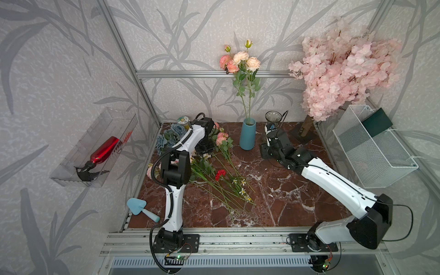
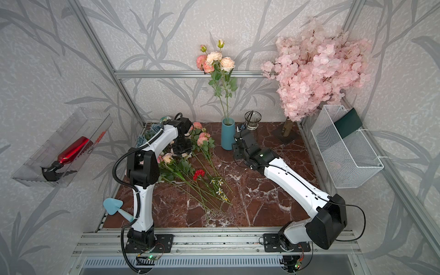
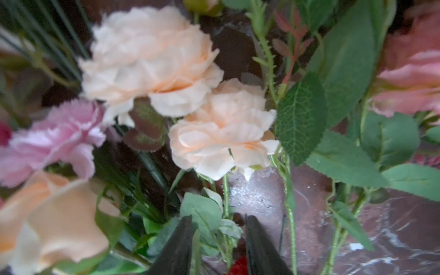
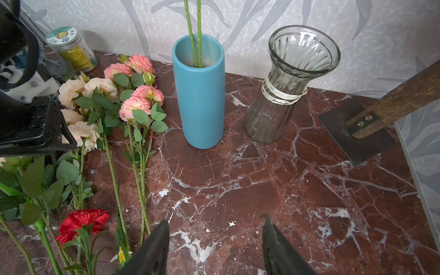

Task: Place the pink flowers into the vase
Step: Pick up the flower at the center of the board.

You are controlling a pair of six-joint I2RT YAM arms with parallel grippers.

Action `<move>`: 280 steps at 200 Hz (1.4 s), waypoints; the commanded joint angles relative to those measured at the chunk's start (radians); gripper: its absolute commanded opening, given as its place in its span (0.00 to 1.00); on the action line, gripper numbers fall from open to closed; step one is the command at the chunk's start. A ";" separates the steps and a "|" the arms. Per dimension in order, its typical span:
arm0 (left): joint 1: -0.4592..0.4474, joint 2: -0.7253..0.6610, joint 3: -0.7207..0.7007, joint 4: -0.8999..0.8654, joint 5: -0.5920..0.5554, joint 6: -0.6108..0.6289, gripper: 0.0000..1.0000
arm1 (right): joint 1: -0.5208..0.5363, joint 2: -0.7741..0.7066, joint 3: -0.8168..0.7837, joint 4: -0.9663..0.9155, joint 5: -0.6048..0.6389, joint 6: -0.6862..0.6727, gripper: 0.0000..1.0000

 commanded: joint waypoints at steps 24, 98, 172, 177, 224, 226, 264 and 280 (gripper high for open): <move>0.006 0.037 0.020 -0.023 -0.013 0.025 0.32 | 0.004 -0.012 -0.008 -0.002 0.010 0.013 0.62; 0.005 0.090 0.024 -0.025 -0.016 0.039 0.38 | 0.003 -0.008 -0.011 0.005 -0.009 0.025 0.62; 0.004 0.127 0.037 -0.009 -0.029 0.031 0.15 | 0.003 -0.017 -0.022 0.011 -0.032 0.030 0.61; 0.004 0.123 0.037 -0.007 -0.033 0.030 0.09 | 0.003 -0.016 -0.020 0.010 -0.033 0.030 0.61; -0.002 0.013 -0.039 0.072 -0.055 0.011 0.00 | 0.007 -0.015 -0.012 0.014 -0.069 0.018 0.61; -0.002 0.005 -0.044 0.077 -0.055 0.010 0.00 | 0.009 -0.015 -0.012 0.016 -0.070 0.018 0.61; -0.005 -0.175 -0.169 0.211 -0.070 -0.019 0.00 | 0.028 -0.008 0.006 0.019 -0.102 -0.016 0.60; -0.005 -0.252 -0.221 0.267 -0.067 -0.028 0.00 | 0.037 -0.012 0.011 0.031 -0.119 -0.036 0.60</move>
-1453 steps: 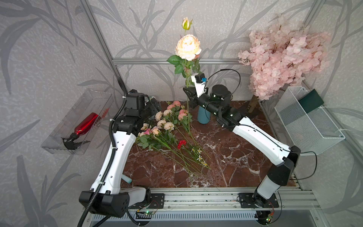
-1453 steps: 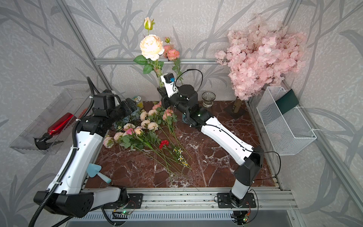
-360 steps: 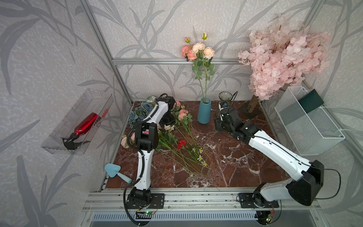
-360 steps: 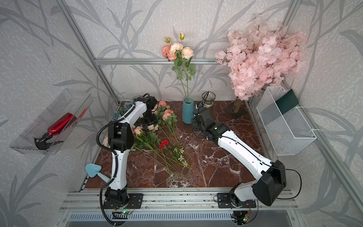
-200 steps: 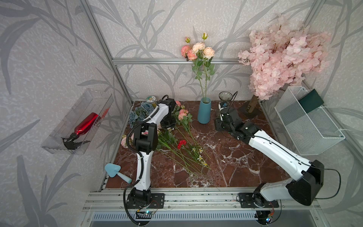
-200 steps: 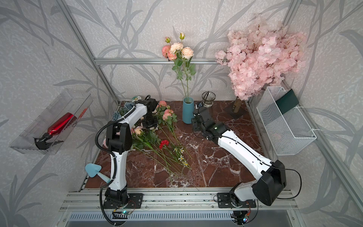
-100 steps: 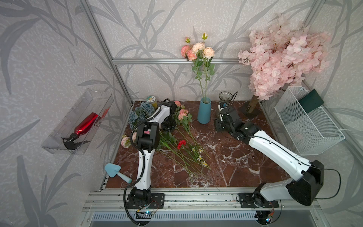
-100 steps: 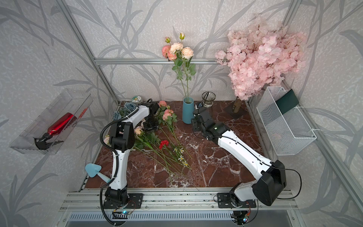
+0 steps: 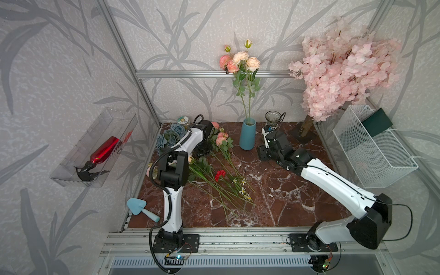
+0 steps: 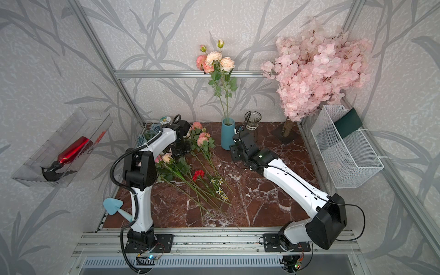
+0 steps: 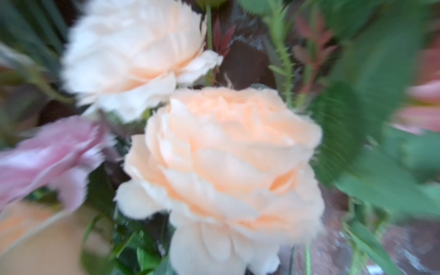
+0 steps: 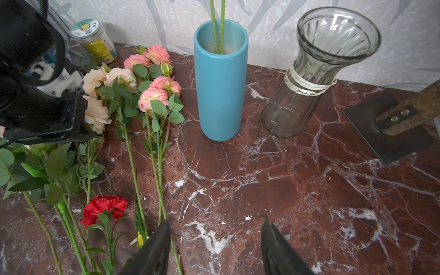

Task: Place the pink flowers into the vase
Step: Pick up the flower at the center of the board.

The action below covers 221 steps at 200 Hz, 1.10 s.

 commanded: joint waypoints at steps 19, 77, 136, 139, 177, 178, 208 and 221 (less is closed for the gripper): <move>-0.004 -0.236 -0.119 0.186 -0.031 -0.039 0.00 | 0.029 -0.015 0.030 0.051 -0.068 -0.065 0.60; -0.006 -0.537 -0.371 0.533 0.025 0.018 0.00 | 0.030 0.048 0.088 0.129 -0.423 -0.087 0.60; -0.006 -0.767 -0.488 0.726 0.162 0.030 0.00 | 0.061 0.259 0.309 0.159 -0.770 -0.030 0.50; -0.007 -0.772 -0.486 0.726 0.166 0.031 0.00 | 0.066 0.270 0.327 0.151 -0.773 -0.032 0.49; -0.007 -0.820 -0.439 0.668 0.181 0.059 0.00 | 0.120 0.398 0.476 0.034 -0.720 -0.094 0.52; -0.007 -0.821 -0.436 0.666 0.182 0.060 0.00 | 0.121 0.399 0.478 0.032 -0.719 -0.095 0.53; -0.008 -0.827 -0.408 0.629 0.197 0.070 0.00 | 0.142 0.453 0.537 -0.010 -0.677 -0.122 0.54; -0.009 -0.829 -0.399 0.617 0.203 0.070 0.00 | 0.156 0.479 0.574 -0.036 -0.658 -0.140 0.54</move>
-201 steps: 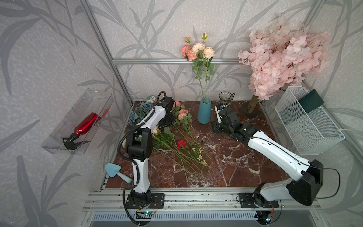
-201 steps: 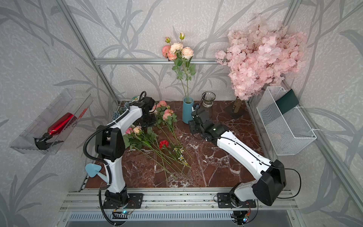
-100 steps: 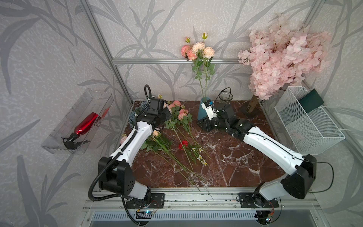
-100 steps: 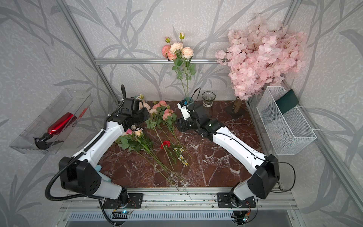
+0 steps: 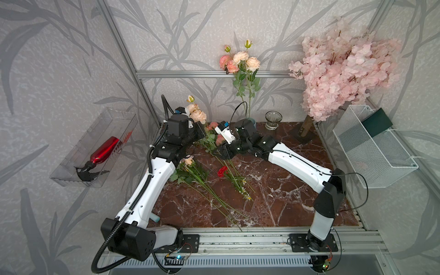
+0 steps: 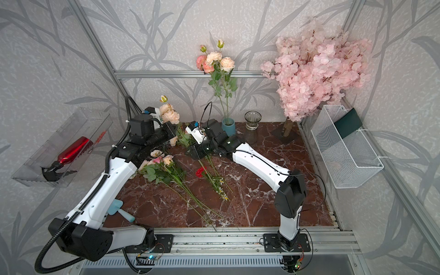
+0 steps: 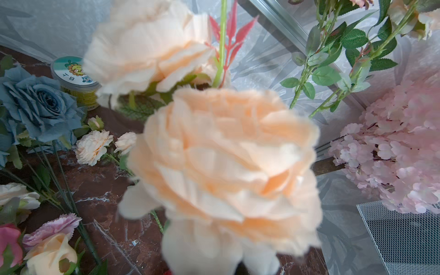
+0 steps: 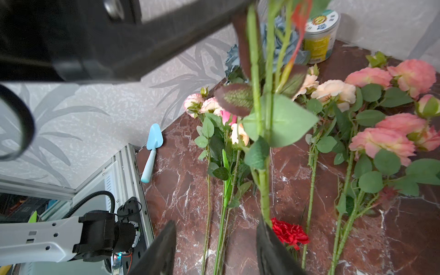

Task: Place the pink flowers into the vase
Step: Pick up the flower at the center of the board.

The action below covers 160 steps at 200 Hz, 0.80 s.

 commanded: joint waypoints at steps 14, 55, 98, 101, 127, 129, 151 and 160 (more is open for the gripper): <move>-0.004 -0.020 0.044 -0.035 0.029 0.023 0.00 | 0.027 0.065 0.105 -0.089 0.065 -0.066 0.53; -0.009 -0.009 0.070 -0.080 0.040 0.039 0.00 | 0.033 0.124 0.193 -0.129 0.138 -0.111 0.49; -0.021 -0.002 0.106 -0.121 0.025 0.061 0.00 | 0.036 0.166 0.277 -0.186 0.184 -0.164 0.37; -0.022 -0.003 0.109 -0.124 0.022 0.062 0.00 | 0.036 0.164 0.280 -0.189 0.190 -0.167 0.38; -0.029 0.013 0.131 -0.163 -0.021 0.080 0.00 | 0.038 0.102 0.239 -0.162 0.203 -0.180 0.42; -0.029 0.014 0.132 -0.165 -0.025 0.082 0.00 | 0.038 0.095 0.233 -0.158 0.203 -0.180 0.43; -0.036 0.026 0.146 -0.188 -0.062 0.096 0.00 | 0.038 0.040 0.200 -0.147 0.221 -0.187 0.45; -0.039 0.034 0.155 -0.199 -0.075 0.104 0.00 | 0.038 0.022 0.192 -0.148 0.234 -0.192 0.46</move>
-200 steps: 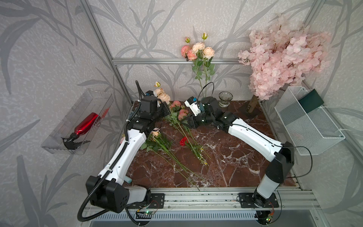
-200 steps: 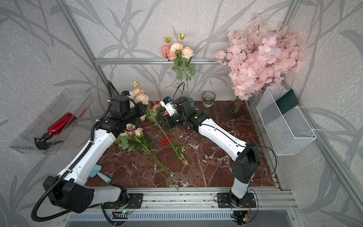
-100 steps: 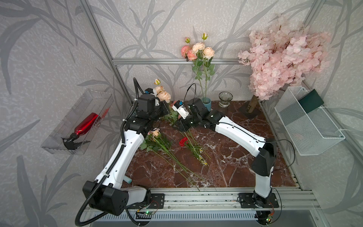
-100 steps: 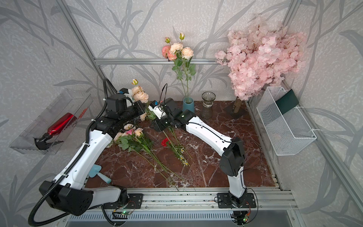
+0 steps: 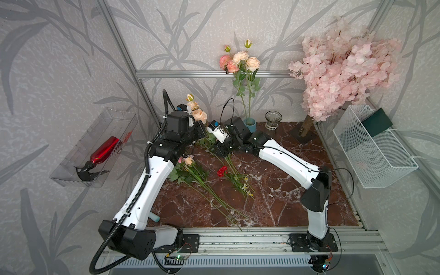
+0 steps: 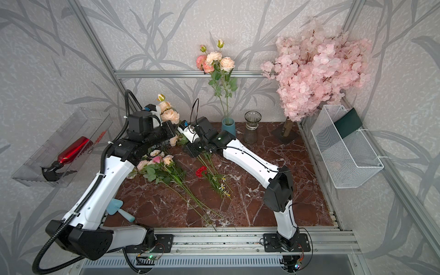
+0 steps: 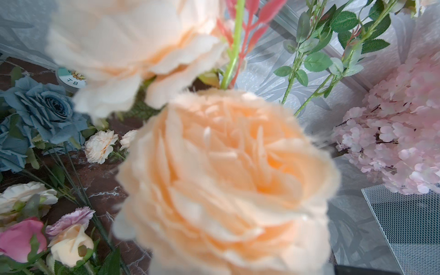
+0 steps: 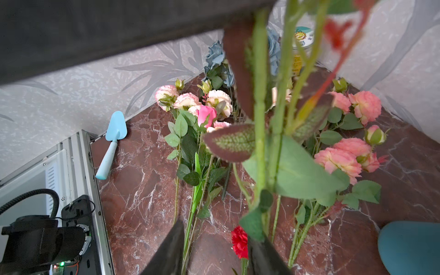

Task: Place the pink flowers into the vase
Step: Pick up the flower at the center of the board.

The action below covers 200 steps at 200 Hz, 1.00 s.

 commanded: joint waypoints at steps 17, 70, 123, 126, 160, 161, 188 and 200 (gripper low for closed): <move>-0.017 0.026 0.059 -0.065 -0.082 0.048 0.00 | 0.001 -0.112 -0.027 0.000 0.062 -0.035 0.47; -0.026 0.035 0.085 -0.066 -0.035 0.024 0.00 | -0.003 -0.038 0.050 -0.037 0.062 -0.054 0.45; -0.027 0.038 0.106 -0.067 0.013 -0.002 0.00 | -0.004 0.102 0.230 -0.109 0.020 -0.062 0.43; -0.027 0.038 0.107 -0.067 0.017 -0.005 0.00 | -0.004 0.108 0.237 -0.113 0.022 -0.064 0.43; -0.027 0.034 0.111 -0.073 0.022 -0.006 0.00 | -0.013 0.154 0.295 -0.132 0.011 -0.068 0.22; -0.027 0.034 0.111 -0.073 0.021 -0.006 0.00 | -0.013 0.154 0.296 -0.132 0.010 -0.066 0.21; -0.026 0.034 0.107 -0.081 0.003 0.005 0.00 | -0.018 0.141 0.285 -0.112 0.009 -0.058 0.00; -0.027 0.034 0.107 -0.085 -0.009 0.009 0.00 | -0.023 0.132 0.285 -0.108 0.010 -0.057 0.00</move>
